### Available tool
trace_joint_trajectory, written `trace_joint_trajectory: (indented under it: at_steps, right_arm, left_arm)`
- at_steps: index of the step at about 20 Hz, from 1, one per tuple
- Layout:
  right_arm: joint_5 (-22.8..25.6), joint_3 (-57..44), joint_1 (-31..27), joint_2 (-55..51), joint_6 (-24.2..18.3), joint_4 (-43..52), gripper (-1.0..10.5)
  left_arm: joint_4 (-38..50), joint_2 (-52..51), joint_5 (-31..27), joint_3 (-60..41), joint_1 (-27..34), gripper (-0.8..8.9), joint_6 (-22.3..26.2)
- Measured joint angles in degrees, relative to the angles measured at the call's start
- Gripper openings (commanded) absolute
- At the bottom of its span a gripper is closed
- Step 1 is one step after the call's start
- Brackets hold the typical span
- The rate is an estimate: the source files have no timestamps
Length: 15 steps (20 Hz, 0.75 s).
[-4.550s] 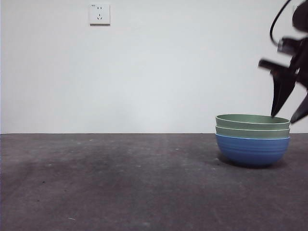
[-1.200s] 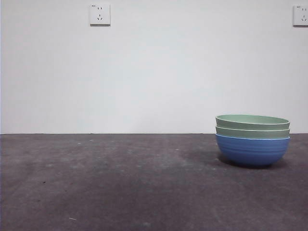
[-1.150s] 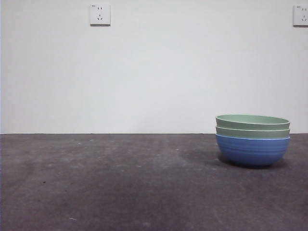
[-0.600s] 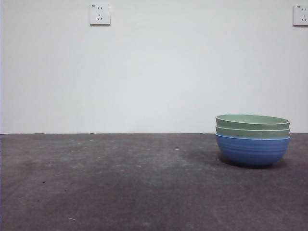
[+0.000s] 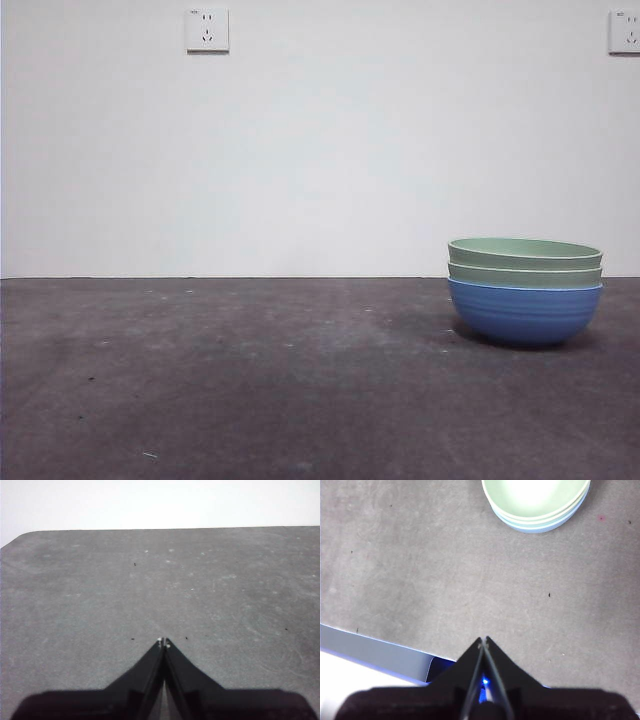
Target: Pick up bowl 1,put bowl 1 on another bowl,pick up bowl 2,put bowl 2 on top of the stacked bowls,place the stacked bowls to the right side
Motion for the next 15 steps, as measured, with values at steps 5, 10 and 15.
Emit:
trace_joint_trajectory:
  at_steps: [5, 10, 15]
  right_arm:
    - [3.93, -0.59, -2.21, -3.50, -2.84, 6.51, 0.0]
    - [4.37, -11.56, -7.21, -17.77, -2.75, 30.56, 0.0]
    - [4.59, -37.16, -9.03, -31.39, -0.70, 52.89, 0.0]
  left_arm:
    - [0.00, 0.00, 0.00, 0.00, 0.00, -0.03, 0.02]
    - [0.00, 0.00, 0.00, 0.00, 0.00, -0.04, 0.02]
    - [0.00, 0.00, 0.00, 0.00, 0.00, -0.04, 0.00]
